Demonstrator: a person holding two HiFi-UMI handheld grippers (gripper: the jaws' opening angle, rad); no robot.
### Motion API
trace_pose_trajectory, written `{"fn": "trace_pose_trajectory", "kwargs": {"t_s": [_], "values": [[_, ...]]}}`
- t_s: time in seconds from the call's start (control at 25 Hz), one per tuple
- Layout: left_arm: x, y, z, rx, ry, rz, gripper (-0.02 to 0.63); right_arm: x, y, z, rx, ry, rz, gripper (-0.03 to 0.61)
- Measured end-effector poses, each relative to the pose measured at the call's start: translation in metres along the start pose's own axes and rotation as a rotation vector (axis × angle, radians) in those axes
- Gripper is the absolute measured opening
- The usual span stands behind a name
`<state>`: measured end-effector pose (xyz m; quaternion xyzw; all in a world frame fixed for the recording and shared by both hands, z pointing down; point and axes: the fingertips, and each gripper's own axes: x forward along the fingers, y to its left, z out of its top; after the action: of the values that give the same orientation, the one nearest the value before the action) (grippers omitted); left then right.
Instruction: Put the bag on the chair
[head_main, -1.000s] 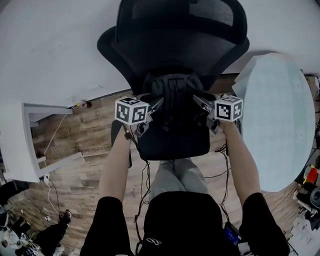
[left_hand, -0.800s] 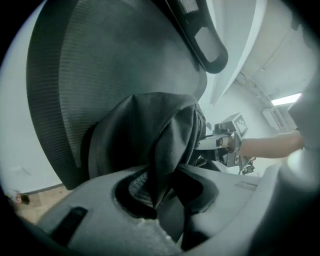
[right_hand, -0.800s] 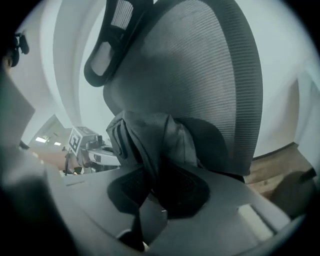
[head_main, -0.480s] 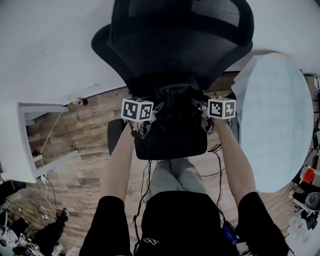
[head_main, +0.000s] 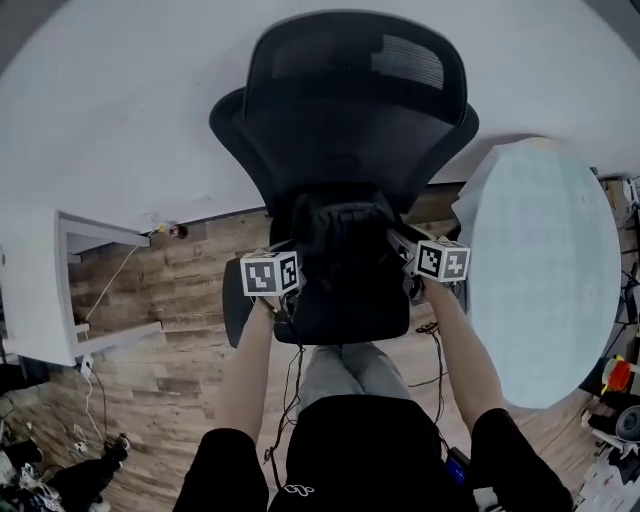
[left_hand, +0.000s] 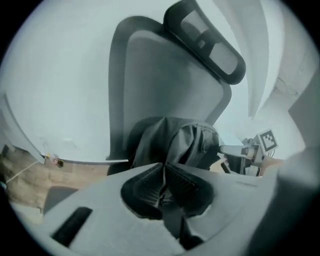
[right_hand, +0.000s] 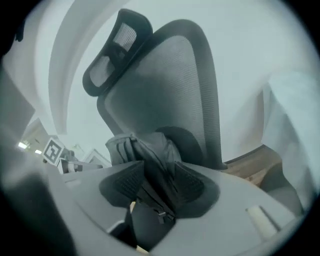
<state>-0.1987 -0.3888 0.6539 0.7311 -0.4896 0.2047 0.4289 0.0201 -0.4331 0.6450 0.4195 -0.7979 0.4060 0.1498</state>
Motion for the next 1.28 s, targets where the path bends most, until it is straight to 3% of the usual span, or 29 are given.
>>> {"fn": "trace_pose_trajectory", "kwargs": {"t_s": [0.16, 0.32, 0.4, 0.56, 0.8, 0.96, 1.16, 1.28], "values": [[-0.040, -0.029, 0.045, 0.047, -0.153, -0.007, -0.003, -0.024, 0.019, 0.037, 0.064, -0.146, 0.059, 0.139], [-0.083, -0.083, 0.104, 0.081, -0.346, -0.043, -0.002, -0.056, 0.069, 0.092, 0.005, -0.274, 0.130, 0.071], [-0.105, -0.113, 0.130, 0.105, -0.436, -0.060, -0.002, -0.080, 0.091, 0.121, 0.000, -0.357, 0.161, 0.006], [-0.141, -0.169, 0.184, 0.169, -0.608, -0.109, -0.002, -0.120, 0.133, 0.178, -0.048, -0.511, 0.234, 0.006], [-0.167, -0.203, 0.193, 0.064, -0.790, -0.095, -0.003, -0.178, 0.149, 0.197, -0.190, -0.640, 0.168, 0.006], [-0.182, -0.203, 0.186, 0.059, -0.838, -0.047, -0.003, -0.198, 0.158, 0.207, -0.306, -0.648, 0.150, 0.005], [-0.194, -0.208, 0.185, 0.199, -0.840, 0.050, -0.003, -0.189, 0.165, 0.197, -0.398, -0.605, 0.103, 0.006], [-0.196, -0.208, 0.183, 0.228, -0.839, 0.073, -0.003, -0.182, 0.170, 0.186, -0.407, -0.585, 0.110, 0.005]]}}
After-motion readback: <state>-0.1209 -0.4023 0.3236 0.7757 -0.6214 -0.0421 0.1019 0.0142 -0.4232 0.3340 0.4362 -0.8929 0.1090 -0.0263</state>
